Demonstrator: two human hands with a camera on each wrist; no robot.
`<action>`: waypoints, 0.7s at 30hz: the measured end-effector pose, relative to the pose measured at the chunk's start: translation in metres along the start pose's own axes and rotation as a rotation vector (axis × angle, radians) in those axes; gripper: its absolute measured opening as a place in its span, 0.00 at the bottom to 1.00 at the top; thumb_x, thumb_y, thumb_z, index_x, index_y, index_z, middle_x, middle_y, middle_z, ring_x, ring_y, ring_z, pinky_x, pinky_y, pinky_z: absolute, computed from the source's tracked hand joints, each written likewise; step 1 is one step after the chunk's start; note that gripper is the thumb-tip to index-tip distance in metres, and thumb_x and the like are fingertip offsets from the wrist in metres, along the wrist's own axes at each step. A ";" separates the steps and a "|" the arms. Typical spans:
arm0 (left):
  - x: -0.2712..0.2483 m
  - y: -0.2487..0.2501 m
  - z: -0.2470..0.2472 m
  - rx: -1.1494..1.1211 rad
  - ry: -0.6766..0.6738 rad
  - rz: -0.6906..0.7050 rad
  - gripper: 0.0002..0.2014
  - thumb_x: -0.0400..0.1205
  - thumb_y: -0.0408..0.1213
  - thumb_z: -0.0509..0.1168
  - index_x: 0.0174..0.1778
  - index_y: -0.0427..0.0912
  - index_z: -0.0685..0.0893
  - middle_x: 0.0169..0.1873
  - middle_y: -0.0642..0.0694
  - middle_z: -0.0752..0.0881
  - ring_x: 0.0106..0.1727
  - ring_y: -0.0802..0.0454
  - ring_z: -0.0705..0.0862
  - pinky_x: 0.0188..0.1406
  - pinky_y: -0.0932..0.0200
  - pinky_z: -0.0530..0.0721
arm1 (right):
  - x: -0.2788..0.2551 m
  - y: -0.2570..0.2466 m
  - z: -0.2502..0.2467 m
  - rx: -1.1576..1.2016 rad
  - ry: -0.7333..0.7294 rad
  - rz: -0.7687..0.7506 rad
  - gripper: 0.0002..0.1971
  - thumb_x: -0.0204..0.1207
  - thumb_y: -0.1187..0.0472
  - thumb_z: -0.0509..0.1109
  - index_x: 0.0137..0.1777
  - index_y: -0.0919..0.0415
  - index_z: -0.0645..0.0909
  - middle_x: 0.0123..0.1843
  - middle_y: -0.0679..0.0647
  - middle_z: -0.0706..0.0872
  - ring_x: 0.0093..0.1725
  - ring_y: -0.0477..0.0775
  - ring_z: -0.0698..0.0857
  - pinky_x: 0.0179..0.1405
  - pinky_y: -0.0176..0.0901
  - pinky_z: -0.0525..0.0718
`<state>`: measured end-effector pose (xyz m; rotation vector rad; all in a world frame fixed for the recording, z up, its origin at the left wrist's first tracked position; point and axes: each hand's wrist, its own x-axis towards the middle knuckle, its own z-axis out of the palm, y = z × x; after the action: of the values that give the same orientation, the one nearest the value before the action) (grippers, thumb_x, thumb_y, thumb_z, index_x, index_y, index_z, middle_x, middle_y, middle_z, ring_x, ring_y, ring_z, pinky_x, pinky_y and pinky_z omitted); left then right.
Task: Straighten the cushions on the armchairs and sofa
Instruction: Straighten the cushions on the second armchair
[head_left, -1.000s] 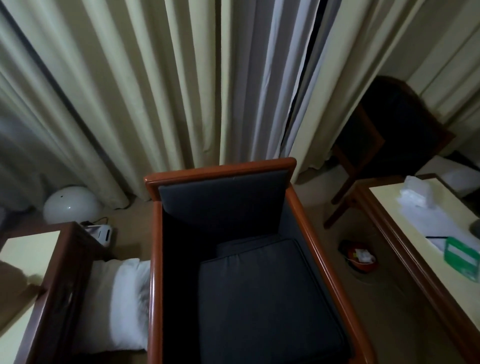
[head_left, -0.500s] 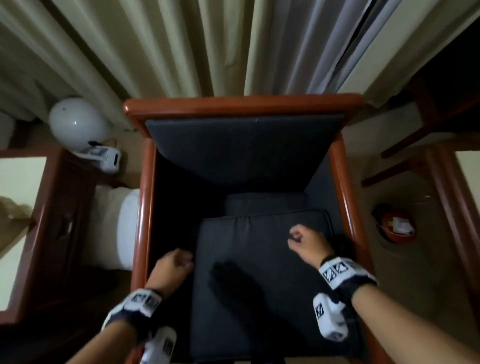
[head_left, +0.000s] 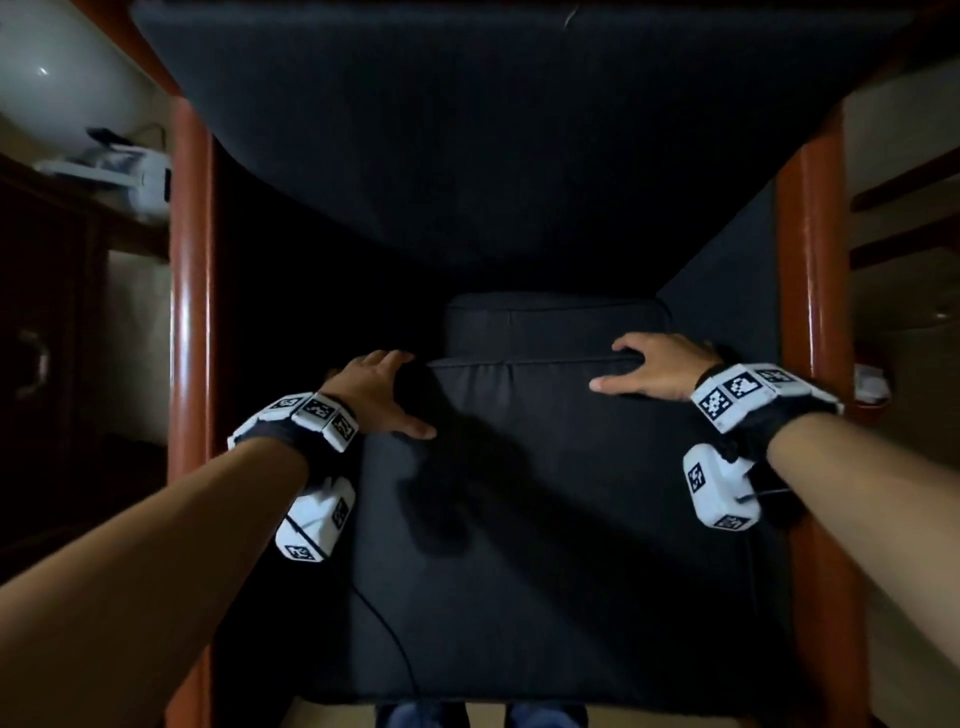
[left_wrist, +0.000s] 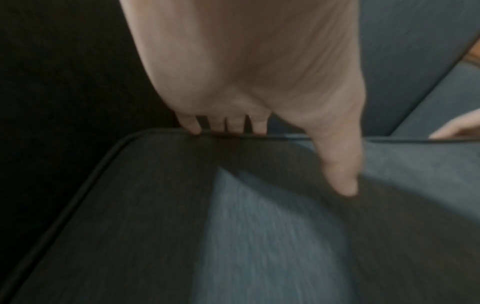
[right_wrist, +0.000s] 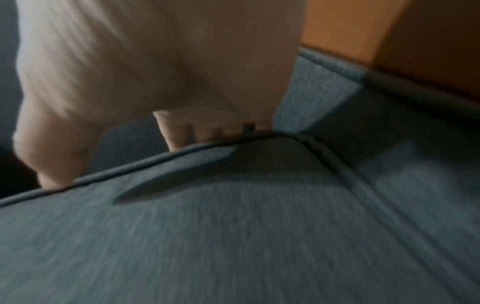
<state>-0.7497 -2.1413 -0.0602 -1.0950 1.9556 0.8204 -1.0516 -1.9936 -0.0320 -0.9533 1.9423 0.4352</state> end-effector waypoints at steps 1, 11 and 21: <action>-0.003 0.001 0.002 0.026 0.019 -0.004 0.57 0.59 0.67 0.79 0.83 0.52 0.61 0.80 0.44 0.68 0.81 0.40 0.65 0.78 0.40 0.68 | -0.002 0.000 0.002 -0.037 0.014 0.005 0.42 0.65 0.26 0.70 0.77 0.45 0.71 0.80 0.50 0.74 0.78 0.59 0.72 0.77 0.61 0.66; -0.095 0.022 0.013 0.293 0.224 0.009 0.58 0.59 0.72 0.72 0.84 0.54 0.58 0.71 0.47 0.70 0.73 0.44 0.68 0.69 0.46 0.71 | -0.084 -0.008 0.016 -0.312 0.065 -0.020 0.59 0.51 0.16 0.67 0.82 0.46 0.62 0.78 0.54 0.67 0.79 0.58 0.63 0.75 0.64 0.64; -0.214 0.038 0.033 0.387 0.377 0.097 0.64 0.36 0.66 0.81 0.68 0.35 0.81 0.50 0.34 0.81 0.45 0.34 0.82 0.37 0.42 0.86 | -0.201 -0.008 0.028 -0.358 0.067 -0.032 0.62 0.51 0.24 0.77 0.83 0.52 0.58 0.76 0.57 0.63 0.74 0.62 0.65 0.65 0.58 0.78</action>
<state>-0.6953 -2.0098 0.1076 -0.9740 2.3694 0.2687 -0.9701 -1.8917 0.1234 -1.2371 1.9418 0.7582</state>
